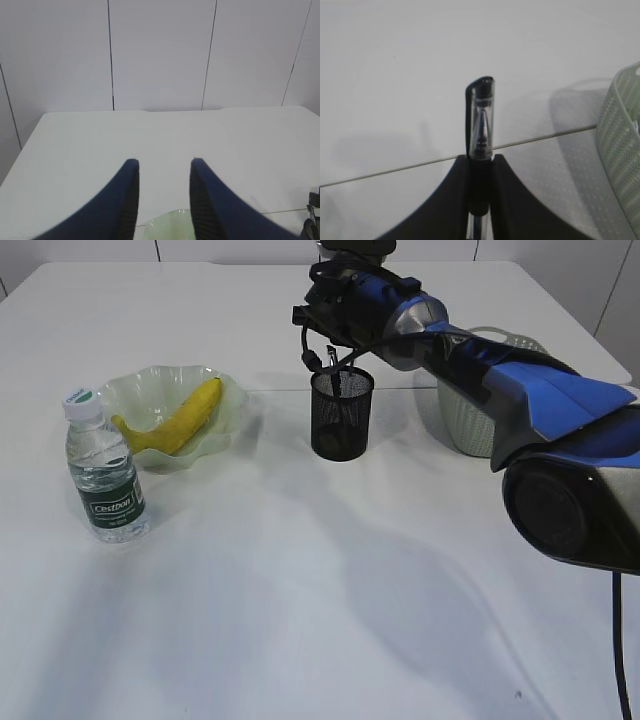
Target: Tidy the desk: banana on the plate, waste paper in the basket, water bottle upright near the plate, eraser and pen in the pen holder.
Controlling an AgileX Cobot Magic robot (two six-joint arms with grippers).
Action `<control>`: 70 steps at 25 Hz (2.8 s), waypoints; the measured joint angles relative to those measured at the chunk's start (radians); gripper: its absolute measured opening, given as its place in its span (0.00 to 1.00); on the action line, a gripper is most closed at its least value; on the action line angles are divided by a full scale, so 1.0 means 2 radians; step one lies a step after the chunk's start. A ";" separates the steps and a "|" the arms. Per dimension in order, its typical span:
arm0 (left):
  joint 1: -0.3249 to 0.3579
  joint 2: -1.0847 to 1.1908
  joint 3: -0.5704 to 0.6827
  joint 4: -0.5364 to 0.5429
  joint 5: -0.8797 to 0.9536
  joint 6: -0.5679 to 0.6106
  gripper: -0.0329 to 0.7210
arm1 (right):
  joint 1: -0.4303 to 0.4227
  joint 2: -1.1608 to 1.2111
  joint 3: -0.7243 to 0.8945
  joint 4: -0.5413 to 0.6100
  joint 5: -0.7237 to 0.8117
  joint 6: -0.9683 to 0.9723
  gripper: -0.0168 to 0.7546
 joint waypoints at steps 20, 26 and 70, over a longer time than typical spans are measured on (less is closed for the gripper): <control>0.000 0.000 0.000 0.000 0.000 0.000 0.36 | 0.000 0.000 0.000 -0.003 -0.002 0.000 0.13; 0.000 0.000 0.000 0.000 -0.001 0.000 0.36 | 0.000 0.000 0.000 -0.004 -0.009 0.000 0.22; 0.000 0.000 0.000 -0.003 -0.041 0.000 0.36 | 0.000 -0.023 -0.169 -0.036 0.030 -0.114 0.09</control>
